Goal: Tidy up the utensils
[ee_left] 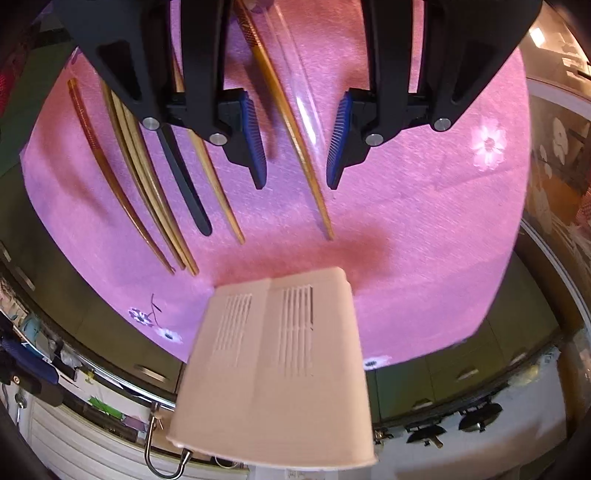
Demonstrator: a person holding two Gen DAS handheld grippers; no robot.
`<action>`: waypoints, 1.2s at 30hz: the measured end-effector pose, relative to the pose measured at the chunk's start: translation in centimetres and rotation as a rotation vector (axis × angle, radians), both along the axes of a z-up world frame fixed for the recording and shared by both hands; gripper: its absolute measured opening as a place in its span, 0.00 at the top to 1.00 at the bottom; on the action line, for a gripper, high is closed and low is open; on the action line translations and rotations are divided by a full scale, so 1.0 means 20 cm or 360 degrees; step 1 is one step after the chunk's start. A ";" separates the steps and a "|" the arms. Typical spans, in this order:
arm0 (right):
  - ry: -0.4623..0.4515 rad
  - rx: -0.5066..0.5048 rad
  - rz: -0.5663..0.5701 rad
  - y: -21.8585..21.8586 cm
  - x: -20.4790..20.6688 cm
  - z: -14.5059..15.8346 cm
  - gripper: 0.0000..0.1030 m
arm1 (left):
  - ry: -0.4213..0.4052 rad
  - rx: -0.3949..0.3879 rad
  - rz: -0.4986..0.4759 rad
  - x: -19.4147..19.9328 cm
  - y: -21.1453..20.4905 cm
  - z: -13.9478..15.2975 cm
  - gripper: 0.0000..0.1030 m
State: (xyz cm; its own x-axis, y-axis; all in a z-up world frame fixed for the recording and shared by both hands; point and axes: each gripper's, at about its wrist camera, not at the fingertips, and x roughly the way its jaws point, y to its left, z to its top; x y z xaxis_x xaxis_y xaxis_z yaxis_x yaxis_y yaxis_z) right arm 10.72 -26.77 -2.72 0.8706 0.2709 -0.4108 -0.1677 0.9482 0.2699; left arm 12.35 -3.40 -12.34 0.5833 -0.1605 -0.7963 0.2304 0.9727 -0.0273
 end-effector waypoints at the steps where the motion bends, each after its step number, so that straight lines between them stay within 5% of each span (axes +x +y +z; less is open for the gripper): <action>1: 0.0001 -0.0004 0.0005 0.01 0.01 0.01 0.64 | 0.0020 -0.0016 -0.0006 0.01 0.00 -0.01 0.70; 15: 0.0047 -0.0031 0.0062 0.08 0.05 0.04 0.60 | 0.0133 -0.0030 -0.0022 0.08 -0.04 -0.05 0.79; 17: 0.0111 -0.0070 0.0099 0.12 0.07 0.01 0.58 | 0.0139 -0.0030 -0.0058 0.09 -0.06 -0.05 0.93; 23: 0.0446 -0.0328 0.0164 0.24 0.18 -0.21 0.58 | 0.0118 -0.0090 -0.0069 0.10 -0.04 -0.02 0.94; 26: 0.0653 -0.0439 0.0191 0.27 0.27 -0.38 0.74 | 0.0042 -0.0115 -0.0063 0.08 -0.01 0.05 0.94; 36: 0.0821 -0.0554 0.0205 0.35 0.40 -0.57 0.75 | -0.0088 -0.0198 -0.0059 0.02 0.04 0.21 0.94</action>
